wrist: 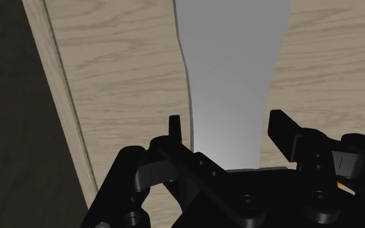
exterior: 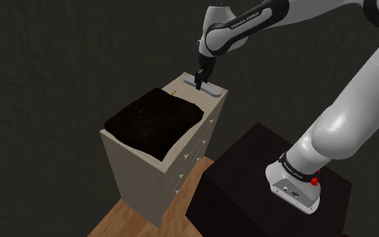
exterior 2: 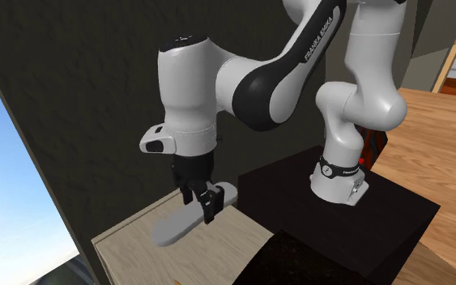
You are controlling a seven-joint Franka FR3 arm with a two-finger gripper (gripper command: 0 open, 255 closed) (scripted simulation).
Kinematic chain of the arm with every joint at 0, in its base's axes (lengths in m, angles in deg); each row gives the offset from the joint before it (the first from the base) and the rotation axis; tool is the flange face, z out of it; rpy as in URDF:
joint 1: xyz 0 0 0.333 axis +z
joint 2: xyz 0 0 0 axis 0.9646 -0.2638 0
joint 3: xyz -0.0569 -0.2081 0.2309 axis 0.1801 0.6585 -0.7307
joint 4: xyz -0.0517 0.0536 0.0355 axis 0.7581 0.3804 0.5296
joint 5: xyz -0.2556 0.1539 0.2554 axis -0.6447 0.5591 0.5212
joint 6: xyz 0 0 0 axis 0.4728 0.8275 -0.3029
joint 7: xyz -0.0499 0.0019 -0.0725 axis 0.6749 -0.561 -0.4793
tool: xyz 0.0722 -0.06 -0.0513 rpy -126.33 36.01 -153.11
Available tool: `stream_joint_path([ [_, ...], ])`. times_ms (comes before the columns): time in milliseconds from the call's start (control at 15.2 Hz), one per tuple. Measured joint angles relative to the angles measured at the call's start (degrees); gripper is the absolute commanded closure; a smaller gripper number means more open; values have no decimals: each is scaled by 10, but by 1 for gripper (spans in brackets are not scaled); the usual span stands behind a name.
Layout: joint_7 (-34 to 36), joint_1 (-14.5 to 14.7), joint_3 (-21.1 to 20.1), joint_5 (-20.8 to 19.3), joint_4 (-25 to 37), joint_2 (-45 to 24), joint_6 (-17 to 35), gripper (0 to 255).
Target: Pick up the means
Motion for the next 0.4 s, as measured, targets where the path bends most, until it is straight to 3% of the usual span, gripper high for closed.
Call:
stream_joint_path([
  [396,-2,0,0,2,17,25,-42,255],
])
